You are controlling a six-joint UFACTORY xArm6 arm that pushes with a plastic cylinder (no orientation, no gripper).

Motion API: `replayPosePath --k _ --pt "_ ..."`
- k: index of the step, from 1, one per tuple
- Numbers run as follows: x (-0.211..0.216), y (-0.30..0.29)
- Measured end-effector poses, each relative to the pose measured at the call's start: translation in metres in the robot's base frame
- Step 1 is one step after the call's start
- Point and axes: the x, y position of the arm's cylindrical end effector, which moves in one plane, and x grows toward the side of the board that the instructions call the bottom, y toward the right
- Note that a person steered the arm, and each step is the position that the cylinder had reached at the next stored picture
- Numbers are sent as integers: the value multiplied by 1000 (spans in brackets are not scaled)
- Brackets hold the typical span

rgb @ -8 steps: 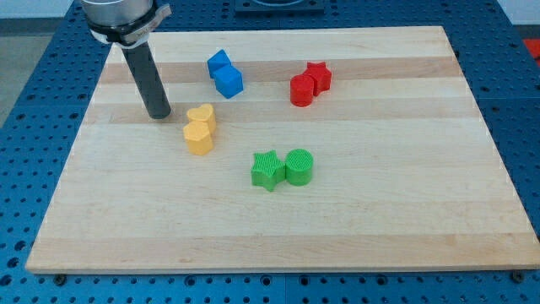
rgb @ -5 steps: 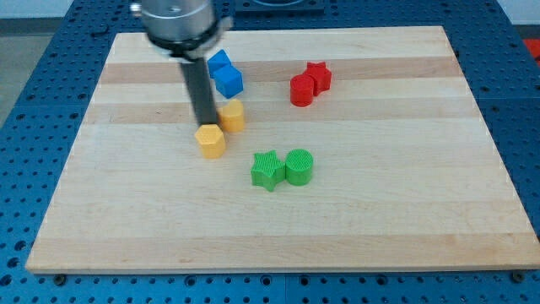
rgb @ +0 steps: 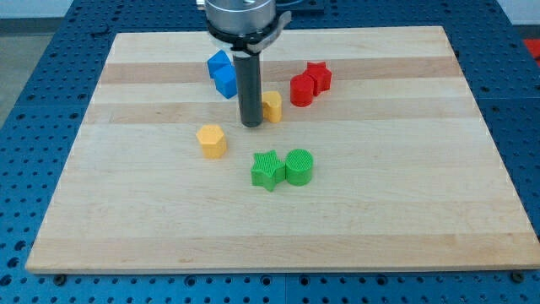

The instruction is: Move the yellow heart closer to the red circle

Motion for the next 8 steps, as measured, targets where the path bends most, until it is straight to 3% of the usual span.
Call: replayPosePath --k 3,8 --pt "-29 3" --pt "-13 72"
